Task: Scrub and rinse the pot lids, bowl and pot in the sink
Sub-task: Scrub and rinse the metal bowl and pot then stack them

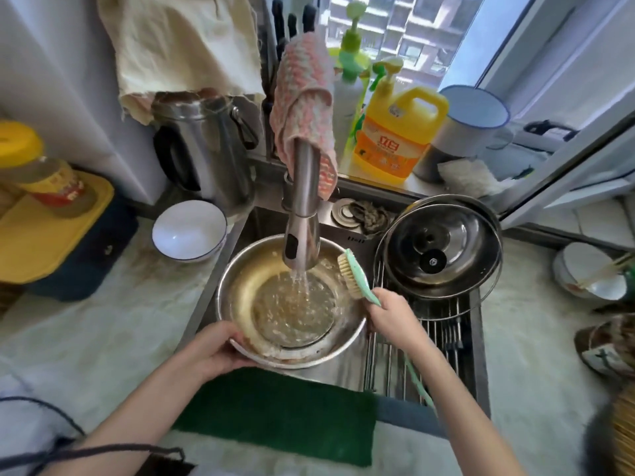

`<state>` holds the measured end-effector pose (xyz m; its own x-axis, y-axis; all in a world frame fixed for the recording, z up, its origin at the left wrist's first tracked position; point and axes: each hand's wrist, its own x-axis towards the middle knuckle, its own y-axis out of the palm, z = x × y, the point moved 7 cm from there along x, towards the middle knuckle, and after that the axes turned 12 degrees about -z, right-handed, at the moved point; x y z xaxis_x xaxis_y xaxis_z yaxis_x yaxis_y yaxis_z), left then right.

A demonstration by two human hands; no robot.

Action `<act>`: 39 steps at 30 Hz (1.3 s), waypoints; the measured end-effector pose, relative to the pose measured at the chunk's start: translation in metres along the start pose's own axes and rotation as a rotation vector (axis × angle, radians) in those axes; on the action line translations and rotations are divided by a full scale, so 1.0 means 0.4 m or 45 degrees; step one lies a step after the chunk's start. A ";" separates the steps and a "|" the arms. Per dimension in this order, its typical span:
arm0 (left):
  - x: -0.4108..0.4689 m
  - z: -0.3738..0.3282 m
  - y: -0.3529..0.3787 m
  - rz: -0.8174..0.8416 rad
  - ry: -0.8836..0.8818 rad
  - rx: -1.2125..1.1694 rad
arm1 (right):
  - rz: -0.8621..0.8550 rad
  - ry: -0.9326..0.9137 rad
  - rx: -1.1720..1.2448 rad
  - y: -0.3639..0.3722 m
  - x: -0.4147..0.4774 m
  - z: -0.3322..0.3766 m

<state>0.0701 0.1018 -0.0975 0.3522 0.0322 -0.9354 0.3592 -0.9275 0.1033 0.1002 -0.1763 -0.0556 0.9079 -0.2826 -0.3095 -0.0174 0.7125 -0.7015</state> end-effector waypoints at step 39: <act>-0.066 0.043 0.024 -0.187 0.186 0.189 | 0.549 -0.846 -0.931 0.077 0.007 0.108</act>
<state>0.0496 0.0856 -0.0777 0.4304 0.2140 -0.8769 0.2884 -0.9532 -0.0910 0.1205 -0.1275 -0.0501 0.8073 0.4625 -0.3664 -0.4363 0.0499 -0.8984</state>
